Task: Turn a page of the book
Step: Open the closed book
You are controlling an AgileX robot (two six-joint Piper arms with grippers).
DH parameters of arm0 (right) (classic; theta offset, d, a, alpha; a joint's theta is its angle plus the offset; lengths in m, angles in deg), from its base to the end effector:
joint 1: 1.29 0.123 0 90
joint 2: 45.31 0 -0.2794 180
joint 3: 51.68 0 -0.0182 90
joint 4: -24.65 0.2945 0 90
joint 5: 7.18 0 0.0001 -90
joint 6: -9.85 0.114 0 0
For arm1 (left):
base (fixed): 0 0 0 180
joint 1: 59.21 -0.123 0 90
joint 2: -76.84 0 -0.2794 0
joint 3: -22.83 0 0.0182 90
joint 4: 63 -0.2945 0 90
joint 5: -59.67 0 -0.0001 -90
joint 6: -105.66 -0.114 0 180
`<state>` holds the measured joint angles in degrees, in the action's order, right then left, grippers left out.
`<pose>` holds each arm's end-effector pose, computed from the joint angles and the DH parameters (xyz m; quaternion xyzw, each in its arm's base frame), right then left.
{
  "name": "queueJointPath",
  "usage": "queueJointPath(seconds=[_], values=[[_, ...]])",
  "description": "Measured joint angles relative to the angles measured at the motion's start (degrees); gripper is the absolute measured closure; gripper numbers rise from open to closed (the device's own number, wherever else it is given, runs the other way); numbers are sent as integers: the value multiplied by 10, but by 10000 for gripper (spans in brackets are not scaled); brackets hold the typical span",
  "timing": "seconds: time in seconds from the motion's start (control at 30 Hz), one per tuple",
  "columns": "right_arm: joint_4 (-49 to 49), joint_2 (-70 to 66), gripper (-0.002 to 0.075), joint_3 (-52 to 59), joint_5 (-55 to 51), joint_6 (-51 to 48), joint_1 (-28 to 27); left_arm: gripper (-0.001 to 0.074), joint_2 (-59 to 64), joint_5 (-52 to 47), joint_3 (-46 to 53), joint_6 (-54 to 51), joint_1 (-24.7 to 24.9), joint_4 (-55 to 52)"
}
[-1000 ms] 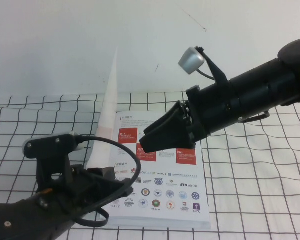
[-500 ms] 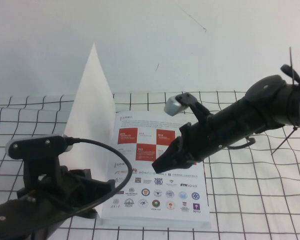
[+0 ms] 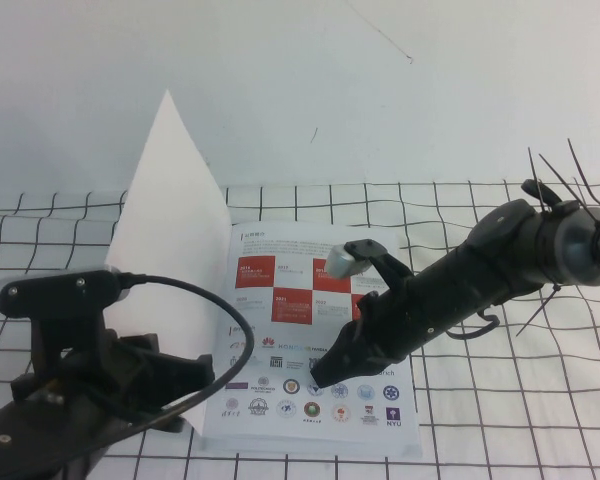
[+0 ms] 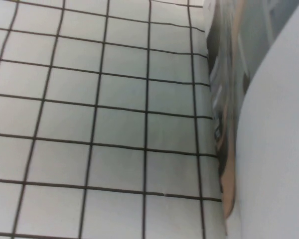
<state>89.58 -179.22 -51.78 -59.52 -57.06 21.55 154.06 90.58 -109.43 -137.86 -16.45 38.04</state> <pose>0.3762 0.2472 0.0578 -0.3462 0.8442 0.3940 0.1106 0.2326 -0.1369 0.1764 -0.0806 0.8830 -0.0806 0.4554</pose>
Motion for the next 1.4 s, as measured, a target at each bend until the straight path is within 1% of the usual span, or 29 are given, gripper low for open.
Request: queueJointPath(seconds=[0.13, 0.2, 0.3, 0.47, 0.57, 0.7, 0.83, 1.03, 1.13, 1.4], values=[[0, 0, 727, 0, 0, 0, 0, 737, 0, 33, 21, -17, 0, 0], [0, 0, 727, 0, 0, -2, 0, 737, 0, 30, 39, -21, -9, 0], [-2, 0, 727, 0, 0, -5, 0, 737, 0, -18, 66, -23, -41, 1], [-4, 0, 727, 0, 1, -6, 0, 737, 0, -171, 92, -14, -105, 0], [-15, 0, 727, 0, 1, -3, 0, 737, 0, -233, 93, 0, -133, -3], [-38, 0, 727, 0, 6, 2, 0, 737, 0, -278, 88, 29, -174, -7], [-52, 0, 727, 0, 10, 22, 0, 737, 0, -326, 54, 48, -220, -10], [-55, 0, 727, 0, 11, 28, 0, 737, 18, -333, 7, 57, -279, -13], [-56, 0, 727, 0, 11, 29, 0, 737, 50, -346, -2, 57, -292, -13], [-63, 0, 727, -1, 11, 32, 0, 737, 172, -378, -16, 31, -295, -15]])
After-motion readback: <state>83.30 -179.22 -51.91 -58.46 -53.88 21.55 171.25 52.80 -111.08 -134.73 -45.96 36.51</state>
